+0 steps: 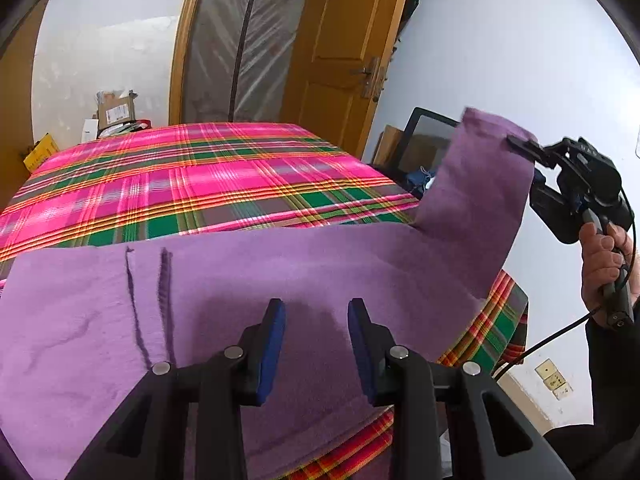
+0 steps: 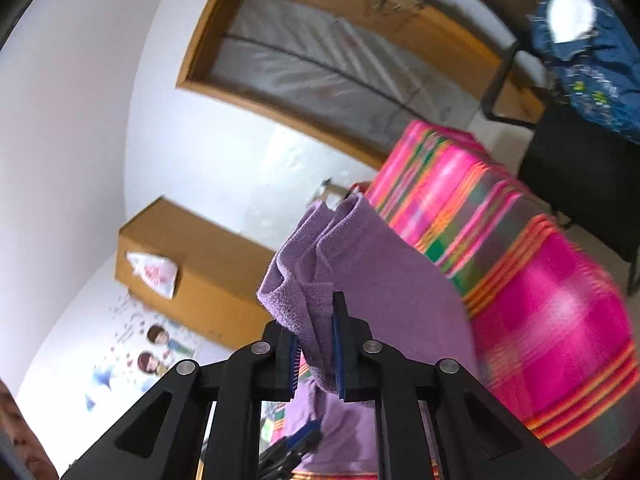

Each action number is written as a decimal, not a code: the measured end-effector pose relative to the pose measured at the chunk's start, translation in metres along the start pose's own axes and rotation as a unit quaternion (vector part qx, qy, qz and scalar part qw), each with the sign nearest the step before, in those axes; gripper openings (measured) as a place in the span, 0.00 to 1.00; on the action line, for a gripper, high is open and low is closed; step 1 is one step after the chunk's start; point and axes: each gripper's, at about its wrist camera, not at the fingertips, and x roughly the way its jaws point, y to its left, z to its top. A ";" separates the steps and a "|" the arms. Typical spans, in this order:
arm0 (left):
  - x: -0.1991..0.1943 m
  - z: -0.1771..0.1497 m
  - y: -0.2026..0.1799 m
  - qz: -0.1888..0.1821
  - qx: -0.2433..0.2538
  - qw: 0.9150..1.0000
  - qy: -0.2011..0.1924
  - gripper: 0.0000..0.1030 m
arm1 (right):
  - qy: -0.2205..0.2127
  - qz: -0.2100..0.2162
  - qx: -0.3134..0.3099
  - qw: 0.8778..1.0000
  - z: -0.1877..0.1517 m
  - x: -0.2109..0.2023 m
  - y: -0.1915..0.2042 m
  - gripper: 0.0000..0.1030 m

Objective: Fold clothes
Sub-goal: 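Fold the held sweatshirt edge over onto the body with the right gripper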

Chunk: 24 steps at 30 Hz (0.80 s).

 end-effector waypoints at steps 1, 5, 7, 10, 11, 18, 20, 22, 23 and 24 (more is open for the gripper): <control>-0.002 0.000 0.001 0.000 0.000 1.000 -0.003 0.32 | 0.008 0.005 -0.005 1.000 -0.003 0.005 0.006 0.13; -0.011 0.002 0.005 0.003 -0.003 1.000 -0.015 0.32 | 0.039 0.021 -0.023 0.999 -0.015 0.029 0.028 0.13; -0.017 0.003 0.009 0.007 -0.009 1.000 -0.023 0.32 | 0.057 0.025 -0.030 0.998 -0.021 0.041 0.036 0.13; -0.024 0.003 0.016 0.014 -0.019 0.999 -0.034 0.32 | 0.088 0.031 -0.039 0.995 -0.033 0.063 0.045 0.13; -0.026 0.003 0.018 0.016 -0.021 0.999 -0.036 0.32 | 0.098 0.031 -0.041 0.994 -0.038 0.071 0.048 0.13; -0.038 -0.003 0.035 0.033 -0.046 0.998 -0.042 0.32 | 0.168 0.030 -0.037 0.985 -0.068 0.122 0.043 0.13; -0.041 -0.003 0.040 0.039 -0.050 0.997 -0.045 0.32 | 0.192 0.027 -0.037 0.980 -0.078 0.137 0.041 0.13; -0.044 -0.002 0.045 0.044 -0.054 0.996 -0.048 0.32 | 0.210 0.022 -0.041 0.977 -0.086 0.149 0.037 0.13; -0.045 -0.003 0.048 0.047 -0.057 0.996 -0.048 0.32 | 0.220 0.017 -0.047 0.974 -0.092 0.157 0.036 0.13; -0.046 -0.004 0.052 0.051 -0.060 0.996 -0.048 0.32 | 0.227 0.012 -0.051 0.972 -0.097 0.162 0.033 0.13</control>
